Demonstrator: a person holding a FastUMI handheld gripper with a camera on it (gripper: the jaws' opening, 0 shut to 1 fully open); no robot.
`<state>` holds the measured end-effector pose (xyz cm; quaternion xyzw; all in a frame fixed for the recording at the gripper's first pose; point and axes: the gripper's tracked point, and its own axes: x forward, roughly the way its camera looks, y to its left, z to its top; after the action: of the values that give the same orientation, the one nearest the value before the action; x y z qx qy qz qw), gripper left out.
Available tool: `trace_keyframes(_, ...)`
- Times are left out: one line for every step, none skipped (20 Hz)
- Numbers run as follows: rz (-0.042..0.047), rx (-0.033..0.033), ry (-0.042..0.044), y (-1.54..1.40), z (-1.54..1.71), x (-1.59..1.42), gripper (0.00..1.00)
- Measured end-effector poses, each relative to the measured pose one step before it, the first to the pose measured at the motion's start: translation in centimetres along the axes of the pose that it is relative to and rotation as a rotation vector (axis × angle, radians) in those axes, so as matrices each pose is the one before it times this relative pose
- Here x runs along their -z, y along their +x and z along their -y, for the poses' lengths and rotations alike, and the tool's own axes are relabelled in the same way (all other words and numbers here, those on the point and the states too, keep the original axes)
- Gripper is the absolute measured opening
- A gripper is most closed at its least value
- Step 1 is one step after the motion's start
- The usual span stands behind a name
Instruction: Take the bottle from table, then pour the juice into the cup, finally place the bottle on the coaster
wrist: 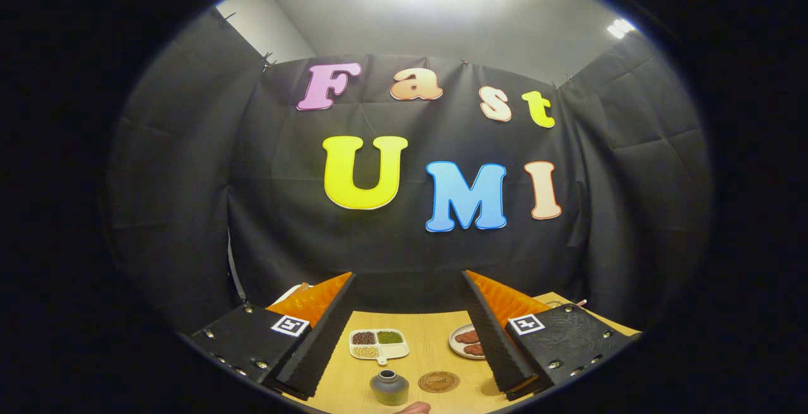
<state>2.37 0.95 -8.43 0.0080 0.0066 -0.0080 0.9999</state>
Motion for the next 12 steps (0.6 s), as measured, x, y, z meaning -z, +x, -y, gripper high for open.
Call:
trace_keyframes(-0.00774, -0.00509, -0.00838, 0.032, -0.053, 1.432, 0.99)
trace_keyframes(-0.00507, -0.00558, -0.00978, 0.246, -0.159, 1.299, 0.99)
trace_keyframes(-0.00206, -0.00076, -0.00741, 0.259, -0.160, 1.346, 0.99)
trace_keyframes(-0.00500, 0.00437, -0.00022, 0.390, -0.019, 1.470, 0.99)
trace_keyframes(-0.00725, 0.00837, 0.01097, 0.382, 0.061, 1.706, 0.99)
trace_keyframes(0.00171, 0.01112, 0.01308, 0.281, 0.121, 1.503, 0.99)
trace_keyframes(-0.00294, -0.00973, 0.01028, 0.338, -0.449, 1.409, 0.99)
trace_keyframes(-0.00983, -0.01164, 0.00296, 0.220, -0.408, 1.722, 0.99)
trace_keyframes(-0.01366, -0.01600, -0.00004, 0.157, -0.399, 1.594, 0.99)
trace_keyframes(-0.01093, -0.00623, -0.00178, 0.209, -0.141, 1.481, 0.99)
trace_keyframes(-0.01174, 0.00088, 0.00188, 0.152, 0.020, 1.410, 0.99)
trace_keyframes(-0.00564, -0.00182, 0.00906, 0.291, -0.112, 1.351, 0.99)
